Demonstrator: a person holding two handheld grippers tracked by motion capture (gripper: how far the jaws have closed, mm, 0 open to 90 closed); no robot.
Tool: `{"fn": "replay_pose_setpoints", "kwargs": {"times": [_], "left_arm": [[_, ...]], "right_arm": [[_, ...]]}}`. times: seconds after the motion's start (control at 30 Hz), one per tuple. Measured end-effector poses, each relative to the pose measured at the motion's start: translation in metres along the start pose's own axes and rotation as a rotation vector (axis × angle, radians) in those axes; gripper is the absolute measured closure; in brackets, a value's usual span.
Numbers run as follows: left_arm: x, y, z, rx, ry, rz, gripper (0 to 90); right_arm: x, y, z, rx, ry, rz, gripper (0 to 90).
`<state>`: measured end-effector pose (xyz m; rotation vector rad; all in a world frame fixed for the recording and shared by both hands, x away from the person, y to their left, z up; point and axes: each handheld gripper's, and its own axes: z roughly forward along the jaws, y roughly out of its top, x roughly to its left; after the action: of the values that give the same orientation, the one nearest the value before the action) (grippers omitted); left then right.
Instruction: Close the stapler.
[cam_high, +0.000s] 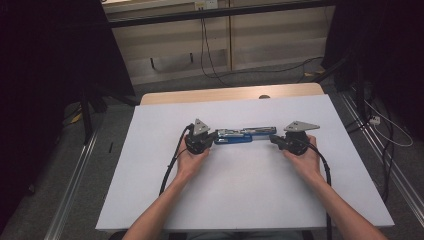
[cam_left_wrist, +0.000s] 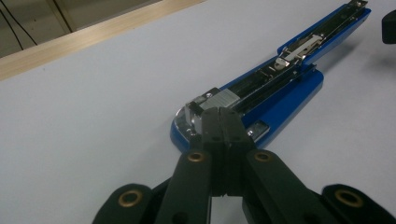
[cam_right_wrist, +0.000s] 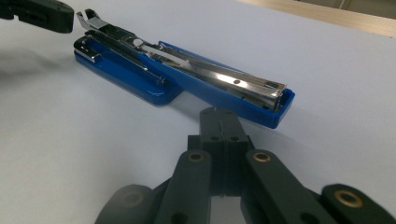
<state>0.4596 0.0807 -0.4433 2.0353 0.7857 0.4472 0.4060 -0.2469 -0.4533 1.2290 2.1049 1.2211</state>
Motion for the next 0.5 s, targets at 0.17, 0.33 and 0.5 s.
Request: {"fn": "replay_pose_setpoints", "kwargs": {"times": [0.17,0.33,0.5], "left_arm": [[-0.0002,-0.0001,0.0046,0.020,-0.003,0.000,90.0],[-0.0019,-0.0023,0.0082,0.041,0.000,0.010,90.0],[-0.0029,-0.0024,0.0091,0.038,-0.004,-0.001,90.0]], "right_arm": [[0.0008,0.0001,0.0009,0.014,-0.002,0.001,90.0],[0.0013,0.0007,0.0024,0.033,-0.040,-0.018,90.0],[-0.0001,0.0010,0.0027,0.040,-0.033,-0.001,90.0]]}}
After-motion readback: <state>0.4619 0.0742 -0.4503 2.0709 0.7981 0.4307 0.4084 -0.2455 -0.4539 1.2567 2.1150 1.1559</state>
